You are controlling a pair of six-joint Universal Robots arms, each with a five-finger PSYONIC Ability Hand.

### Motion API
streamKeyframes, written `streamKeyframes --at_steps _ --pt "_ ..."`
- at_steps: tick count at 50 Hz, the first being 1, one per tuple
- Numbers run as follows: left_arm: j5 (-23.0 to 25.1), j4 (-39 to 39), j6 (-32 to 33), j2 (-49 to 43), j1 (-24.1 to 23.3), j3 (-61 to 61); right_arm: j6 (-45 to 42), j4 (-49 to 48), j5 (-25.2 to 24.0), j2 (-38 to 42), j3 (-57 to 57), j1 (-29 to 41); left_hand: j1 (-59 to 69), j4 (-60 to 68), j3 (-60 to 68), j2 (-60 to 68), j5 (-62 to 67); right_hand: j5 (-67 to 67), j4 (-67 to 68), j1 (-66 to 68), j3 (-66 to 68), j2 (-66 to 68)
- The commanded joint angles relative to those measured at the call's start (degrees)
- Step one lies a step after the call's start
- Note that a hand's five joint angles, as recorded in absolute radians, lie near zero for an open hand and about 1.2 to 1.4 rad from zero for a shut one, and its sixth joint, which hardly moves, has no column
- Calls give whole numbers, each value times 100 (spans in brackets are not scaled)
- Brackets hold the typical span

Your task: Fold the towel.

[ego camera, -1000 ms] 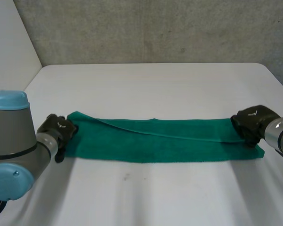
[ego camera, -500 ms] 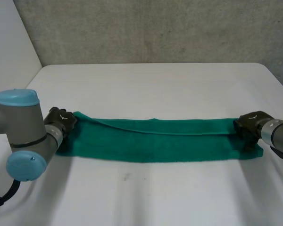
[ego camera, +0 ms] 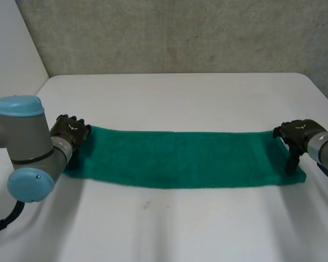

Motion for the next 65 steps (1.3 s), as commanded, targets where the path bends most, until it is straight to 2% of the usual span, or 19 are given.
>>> streamKeyframes --at_steps 1,10,14,21,23,24,27,30,35,43,46,51,53,54,56,57,58,61,65 --pt "5 10 13 36 16 -48 -54 -299 -531 -740 1097 -42 -253 -184 -257 -193 -274 -340 -269 -110 -149 -201" --pt "22 36 -22 414 34 -531 -71 -775 -743 -829 1714 -464 -253 -184 -257 -193 -274 97 169 327 289 236" --pt "84 36 -22 563 34 -733 -98 -1151 -726 -750 1854 -499 -253 -184 -257 -193 -274 1153 1224 1383 1344 1292" --pt "128 45 -22 704 34 -883 -194 -1399 -682 -478 1838 -517 -253 -184 -257 -193 -274 2181 2253 2411 2373 2320" --pt "128 45 -22 722 34 -892 -194 -1399 -682 -381 1811 -587 -253 -184 -257 -193 -274 3287 3359 3518 3479 3426" --pt "119 45 -22 722 42 -892 -194 -1408 -682 -355 1785 -631 -253 -184 -257 -193 -274 4442 4514 4673 4634 4581" --pt "119 45 -31 739 42 -892 -229 -1408 -656 -302 1750 -684 -253 -184 -257 -193 -274 6596 6667 6826 6787 6735" --pt "119 45 -31 774 51 -927 -273 -1417 -594 -266 1706 -754 -253 -184 -257 -193 -274 6601 6672 6831 6792 6740" --pt "119 45 -31 889 86 -1014 -545 -1461 -181 -328 1574 -1149 -253 -184 -257 -193 -274 6601 6672 6831 6792 6740" --pt "119 45 -31 1214 262 -1261 -2021 -1548 355 -644 1118 -1634 -253 -184 -257 -193 -274 6601 6672 6831 6792 6740" --pt "119 45 -40 1258 280 -1296 -2023 -1549 382 -671 1046 -1563 -253 -184 -257 -193 -274 6601 6672 6831 6792 6740" --pt "110 45 -110 1363 253 -1349 -1067 -1557 285 -829 275 174 -253 -184 -257 -193 -274 6601 6672 6831 6792 6740" --pt "110 45 -198 1390 236 -1357 -925 -1592 285 -820 151 571 -237 -167 -240 -177 -257 6601 6672 6831 6792 6740" --pt "119 45 -311 1451 236 -1392 -846 -1636 268 -803 11 1017 -220 -150 -224 -160 -240 6601 6672 6831 6792 6740" --pt "119 45 -513 1547 218 -1419 -836 -1671 233 -785 -69 1274 -203 -133 -207 -143 -223 6601 6672 6831 6792 6740" --pt "119 45 -601 1609 201 -1419 -845 -1767 119 -750 -209 1824 -203 -133 -207 -143 -223 6601 6672 6831 6792 6740" --pt "119 36 -637 1627 201 -1419 -845 -1768 118 -750 -210 1830 -203 -133 -207 -143 -223 6601 6672 6831 6792 6740" --pt "119 36 -734 1715 192 -1428 -836 -2075 -425 -426 -421 3180 -203 -133 -207 -143 -223 6601 6672 6831 6792 6740" --pt "110 36 -743 1768 122 -1428 -827 -2155 -830 31 -456 3770 -203 -133 -207 -143 -223 6601 6672 6831 6792 6740"
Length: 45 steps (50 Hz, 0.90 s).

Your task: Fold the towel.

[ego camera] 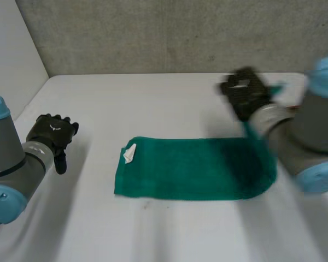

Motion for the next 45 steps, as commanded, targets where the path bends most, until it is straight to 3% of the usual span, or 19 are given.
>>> streamKeyframes --at_steps 1,9,11,12,14,15,16,21,26,33,36,39,41,45 --pt "1 -3 -155 150 -119 -9 -12 -309 -853 791 -213 1699 -203 -133 -207 -143 -223 1357 1174 2460 1206 1238" --pt "-7 14 -155 141 -506 87 -47 -239 -915 1495 -353 2148 -203 -133 -207 -143 -223 1296 1113 2399 1145 1177" --pt "-7 67 -164 132 -594 131 14 -239 -601 1531 -450 2113 -203 -133 -207 -143 -223 -4125 -4308 -3022 -4276 -4244" --pt "-7 102 -164 132 -646 149 32 -239 -451 1513 -441 2096 -203 -133 -207 -143 -223 -5404 -5586 -4301 -5554 -5522" --pt "-25 285 -173 115 -830 245 40 -230 -267 1487 -441 2069 -203 -133 -207 -143 -223 -5643 -5826 -4540 -5794 -5762" --pt "-25 417 -190 88 -997 289 119 -221 283 1339 -389 1973 -203 -133 -207 -143 -223 -5643 -5826 -4540 -5794 -5762" --pt "-34 479 -208 79 -1077 316 154 -212 437 1268 -345 1920 -203 -133 -207 -143 -223 -5643 -5826 -4540 -5794 -5762" --pt "-34 752 -383 -8 -1524 509 610 -212 720 697 155 1341 -186 -117 -191 -126 -207 -5643 -5826 -4540 -5794 -5762" --pt "-43 849 -726 -316 -1982 781 1577 -107 256 187 1147 541 -186 -116 -191 -126 -206 -5643 -5826 -4540 -5794 -5762" --pt "-69 832 -990 -747 -2273 993 1904 210 -624 160 2001 -267 -169 -100 -174 -109 -190 -5643 -5826 -4540 -5794 -5762" --pt "-182 779 -964 -1211 -2290 1037 1904 192 -748 177 2221 -409 -119 -50 -124 -59 -139 -5639 -5821 -4536 -5790 -5758" --pt "-568 762 -929 -1449 -2264 1072 1904 122 -775 186 2362 -515 -102 -32 -107 -42 -122 -4780 -4963 -3677 -4931 -4899" --pt "-806 735 -876 -1511 -2229 1054 1904 -79 -757 204 2459 -637 -102 -32 -107 -42 -122 -2118 -2300 -1015 -2269 -2237" --pt "-1176 586 -736 -1503 -2141 836 1834 -291 -687 204 2442 -717 -152 -83 -157 -92 -173 919 736 2022 768 800"
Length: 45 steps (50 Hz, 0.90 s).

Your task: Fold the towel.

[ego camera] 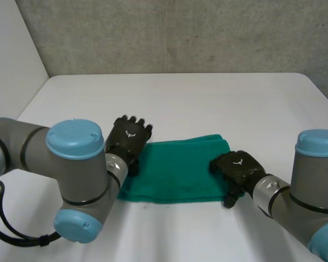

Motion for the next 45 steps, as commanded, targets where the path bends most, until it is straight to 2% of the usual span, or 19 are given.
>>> streamKeyframes --at_steps 1,2,8,9,11,13,14,15,20,25,26,28,30,31,32,37,41,44,45 --pt "-660 -209 210 -110 156 -299 -107 -375 132 27 44 -155 -152 -83 -157 -93 -173 5915 5933 6189 5894 5897" --pt "-651 -244 202 -84 183 -396 -107 -375 132 27 44 -155 -152 -83 -157 -93 -173 5919 5938 6193 5899 5902" --pt "-633 -271 167 671 297 -1046 -878 -454 1273 -105 -727 37 -186 -116 -191 -127 -206 5919 5938 6193 5899 5902" --pt "-625 -262 167 759 289 -1099 -881 -454 1275 -105 -730 38 -186 -116 -191 -127 -206 5919 5938 6193 5899 5902" --pt "-624 -262 149 987 254 -1213 -1160 -384 1502 -105 -1236 579 -186 -116 -191 -127 -206 5919 5938 6193 5899 5902" --pt "-624 -262 140 1120 245 -1249 -1442 -271 1564 -9 -1842 1369 -186 -116 -191 -127 -206 5919 5938 6193 5899 5902" --pt "-624 -262 123 1190 236 -1266 -1443 -270 1565 -8 -1846 1374 -186 -116 -191 -127 -206 5919 5938 6193 5899 5902" --pt "-633 -262 114 1269 236 -1284 -1539 52 1565 314 -2429 1983 -186 -116 -191 -127 -206 5919 5938 6193 5899 5902" --pt "-651 -254 -106 1814 306 -1390 -1610 933 1468 1221 -3532 2639 -186 -116 -191 -127 -206 5919 5938 6193 5899 5902" --pt "-625 -236 -194 1982 569 -1434 -1672 1303 1371 1644 -3859 2965 -186 -116 -191 -127 -206 5919 5938 6193 5899 5902" --pt "-624 -236 -194 1982 570 -1434 -1872 1390 1267 1844 -3824 3191 -186 -116 -191 -127 -206 5459 5477 5733 5438 5441" --pt "-633 -227 -194 1982 657 -1416 -1891 1374 1275 1846 -3798 3254 -220 -150 -224 -160 -240 4955 4973 5229 4934 4937" --pt "-633 -210 -202 1982 675 -1346 -1804 1225 1301 1785 -3657 3185 -220 -150 -224 -160 -240 1852 1870 2126 1831 1834" --pt "-633 -201 -203 1973 684 -1320 -1682 1015 1345 1645 -3517 3159 -220 -150 -224 -160 -240 -377 -359 -103 -397 -395" --pt "-633 -175 -203 1964 684 -1285 -1576 865 1371 1522 -3429 3150 -220 -150 -224 -160 -240 -982 -964 -708 -1003 -1000" --pt "-537 80 -281 1868 658 -951 -725 136 1380 539 -2709 2677 -186 -117 -191 -127 -207 -1081 -1062 -807 -1101 -1098" --pt "-344 247 -580 1622 517 -635 -56 90 1371 195 -2436 2298 -152 -83 -157 -93 -173 -1081 -1062 -807 -1101 -1098" --pt "-168 283 -896 1341 184 -239 543 99 1363 -8 -2294 2016 -136 -66 -140 -76 -156 -1081 -1062 -807 -1101 -1098" --pt "-133 291 -966 1253 96 -125 1091 108 1319 -130 -2173 1668 -119 -49 -124 -59 -139 -1081 -1062 -807 -1101 -1098"
